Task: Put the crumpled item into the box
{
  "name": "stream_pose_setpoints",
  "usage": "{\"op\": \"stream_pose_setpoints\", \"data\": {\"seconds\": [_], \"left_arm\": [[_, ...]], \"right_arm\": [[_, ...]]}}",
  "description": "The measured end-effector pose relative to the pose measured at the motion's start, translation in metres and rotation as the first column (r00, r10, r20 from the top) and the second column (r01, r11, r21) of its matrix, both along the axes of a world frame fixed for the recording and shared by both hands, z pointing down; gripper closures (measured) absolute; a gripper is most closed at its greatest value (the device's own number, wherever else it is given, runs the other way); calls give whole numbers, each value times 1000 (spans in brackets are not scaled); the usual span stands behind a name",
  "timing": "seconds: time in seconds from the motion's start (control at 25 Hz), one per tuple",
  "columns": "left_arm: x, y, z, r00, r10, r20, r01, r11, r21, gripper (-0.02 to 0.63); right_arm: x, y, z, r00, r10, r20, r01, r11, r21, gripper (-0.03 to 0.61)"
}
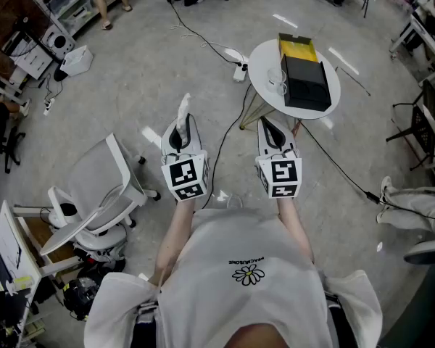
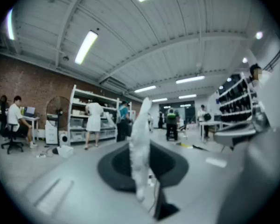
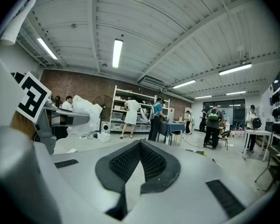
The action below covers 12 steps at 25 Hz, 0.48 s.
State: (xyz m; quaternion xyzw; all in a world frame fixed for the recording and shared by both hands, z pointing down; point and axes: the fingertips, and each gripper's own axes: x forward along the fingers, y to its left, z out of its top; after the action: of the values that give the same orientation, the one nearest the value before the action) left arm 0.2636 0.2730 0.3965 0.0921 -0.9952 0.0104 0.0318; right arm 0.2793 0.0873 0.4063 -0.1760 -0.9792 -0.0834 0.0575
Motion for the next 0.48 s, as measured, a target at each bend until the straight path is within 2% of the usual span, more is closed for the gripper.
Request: {"op": "stream_pose_setpoints", "data": {"seconds": [0.48], "left_arm": [[-4, 4, -3, 999, -36, 3, 36, 999, 1, 568]], "right_arm": [[-8, 3, -2, 999, -41, 1, 41, 999, -24, 580]]}}
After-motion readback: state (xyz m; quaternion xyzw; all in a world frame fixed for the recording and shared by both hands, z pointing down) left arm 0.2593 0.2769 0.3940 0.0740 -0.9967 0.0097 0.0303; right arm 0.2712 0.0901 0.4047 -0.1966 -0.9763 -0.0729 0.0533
